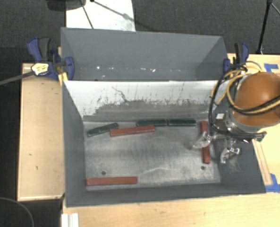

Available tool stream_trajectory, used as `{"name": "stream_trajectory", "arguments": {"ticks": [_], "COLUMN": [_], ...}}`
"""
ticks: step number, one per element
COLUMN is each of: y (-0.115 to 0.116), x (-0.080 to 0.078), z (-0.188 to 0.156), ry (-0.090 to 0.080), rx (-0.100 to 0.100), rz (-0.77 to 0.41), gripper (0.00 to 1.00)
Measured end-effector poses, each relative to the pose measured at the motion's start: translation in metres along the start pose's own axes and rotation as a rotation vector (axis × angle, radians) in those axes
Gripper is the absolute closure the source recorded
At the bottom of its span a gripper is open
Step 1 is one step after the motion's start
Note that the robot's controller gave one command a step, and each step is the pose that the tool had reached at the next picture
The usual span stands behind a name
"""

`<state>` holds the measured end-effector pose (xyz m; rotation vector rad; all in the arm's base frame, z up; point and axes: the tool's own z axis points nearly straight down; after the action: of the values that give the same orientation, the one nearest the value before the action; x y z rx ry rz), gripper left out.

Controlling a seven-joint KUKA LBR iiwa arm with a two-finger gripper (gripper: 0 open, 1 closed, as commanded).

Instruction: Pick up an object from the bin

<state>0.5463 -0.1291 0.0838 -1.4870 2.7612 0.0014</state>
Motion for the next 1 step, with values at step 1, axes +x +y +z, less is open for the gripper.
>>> {"name": "stream_trajectory", "arguments": {"ticks": [1], "y": [-0.0102], "x": [-0.0149], "z": [0.0108], "ry": [0.008], "rx": [-0.006], "rz": [-0.042], "gripper": [1.0]}}
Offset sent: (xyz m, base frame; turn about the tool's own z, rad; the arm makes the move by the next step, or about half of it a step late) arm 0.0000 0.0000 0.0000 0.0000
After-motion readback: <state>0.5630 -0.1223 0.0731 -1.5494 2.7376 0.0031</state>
